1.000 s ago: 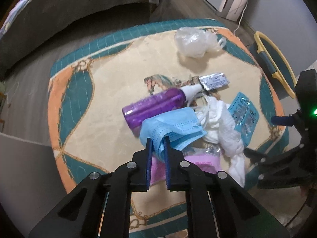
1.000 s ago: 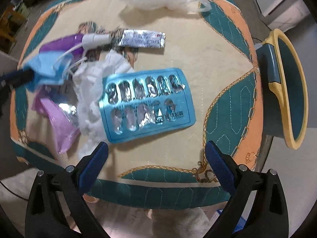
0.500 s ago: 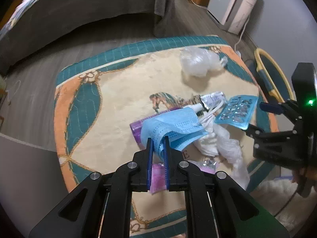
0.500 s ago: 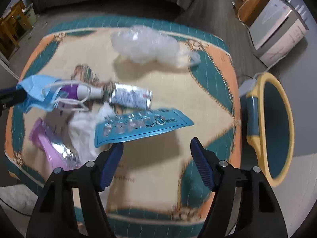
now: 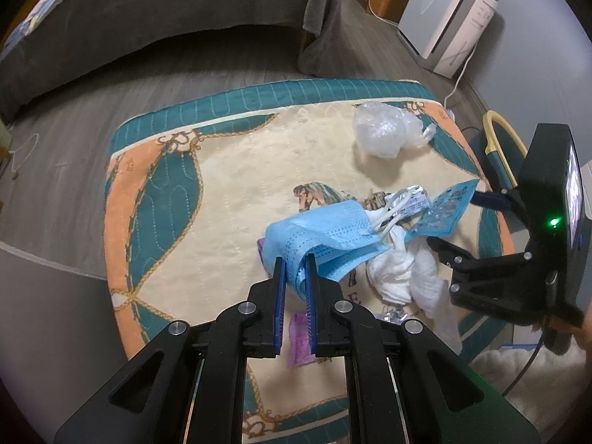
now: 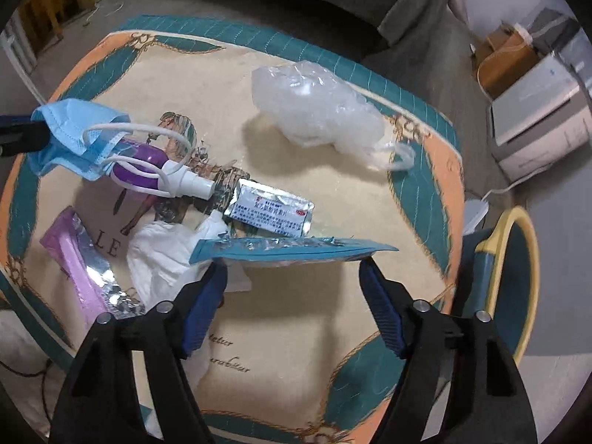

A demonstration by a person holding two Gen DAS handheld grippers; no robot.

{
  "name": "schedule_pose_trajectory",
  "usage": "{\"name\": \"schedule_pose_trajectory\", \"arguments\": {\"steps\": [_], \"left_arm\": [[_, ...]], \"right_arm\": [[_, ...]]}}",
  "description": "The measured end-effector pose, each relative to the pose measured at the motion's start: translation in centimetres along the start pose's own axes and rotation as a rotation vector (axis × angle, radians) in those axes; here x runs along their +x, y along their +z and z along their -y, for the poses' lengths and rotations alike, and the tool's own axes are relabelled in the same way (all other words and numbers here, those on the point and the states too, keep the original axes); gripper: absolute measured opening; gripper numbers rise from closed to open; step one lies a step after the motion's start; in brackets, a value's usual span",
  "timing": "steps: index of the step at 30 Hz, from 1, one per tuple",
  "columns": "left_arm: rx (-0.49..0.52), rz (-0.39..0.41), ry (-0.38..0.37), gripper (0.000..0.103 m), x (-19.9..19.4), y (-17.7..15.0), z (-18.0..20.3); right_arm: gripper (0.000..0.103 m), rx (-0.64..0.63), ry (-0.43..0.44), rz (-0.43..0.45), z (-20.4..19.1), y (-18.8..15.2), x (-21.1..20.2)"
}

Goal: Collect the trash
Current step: 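Grasp a blue mask with the left tool while the right tool grasps the blue blister pack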

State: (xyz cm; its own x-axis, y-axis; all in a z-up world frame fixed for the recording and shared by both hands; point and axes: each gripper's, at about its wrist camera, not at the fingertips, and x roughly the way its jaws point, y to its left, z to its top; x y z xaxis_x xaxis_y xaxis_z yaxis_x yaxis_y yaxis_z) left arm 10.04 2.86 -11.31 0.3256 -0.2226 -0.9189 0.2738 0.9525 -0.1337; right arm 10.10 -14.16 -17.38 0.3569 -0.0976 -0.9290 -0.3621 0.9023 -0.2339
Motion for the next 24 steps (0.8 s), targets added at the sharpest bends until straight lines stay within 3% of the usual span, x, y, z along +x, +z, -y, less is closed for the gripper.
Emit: {"name": "schedule_pose_trajectory", "arguments": {"steps": [4,9,12,20,21,23,24], "left_arm": [[-0.01,-0.003,-0.004,0.011,0.2,0.1,-0.2],[-0.014,-0.005,-0.005,0.011,0.3,0.1,-0.3],[-0.011,-0.01,-0.004,0.011,0.3,0.1,-0.2],[-0.008,-0.013,-0.002,0.011,0.4,0.1,-0.2],[-0.008,-0.014,-0.003,0.011,0.4,0.1,-0.2],[-0.004,-0.016,-0.003,0.011,0.5,0.1,-0.1],[-0.002,-0.017,-0.003,0.011,0.5,0.1,-0.1]], "right_arm": [[0.082,-0.011,0.028,0.01,0.5,0.4,-0.4],[0.083,-0.049,0.03,0.022,0.5,0.3,-1.1],[0.083,-0.107,-0.029,-0.005,0.0,-0.2,-0.6],[0.083,-0.131,-0.014,0.029,0.3,-0.2,-1.1],[0.081,-0.14,-0.019,0.026,0.2,-0.3,-1.0],[0.067,-0.148,-0.008,0.014,0.0,-0.5,-0.7],[0.047,-0.147,0.011,0.005,0.1,-0.5,-0.5]]}}
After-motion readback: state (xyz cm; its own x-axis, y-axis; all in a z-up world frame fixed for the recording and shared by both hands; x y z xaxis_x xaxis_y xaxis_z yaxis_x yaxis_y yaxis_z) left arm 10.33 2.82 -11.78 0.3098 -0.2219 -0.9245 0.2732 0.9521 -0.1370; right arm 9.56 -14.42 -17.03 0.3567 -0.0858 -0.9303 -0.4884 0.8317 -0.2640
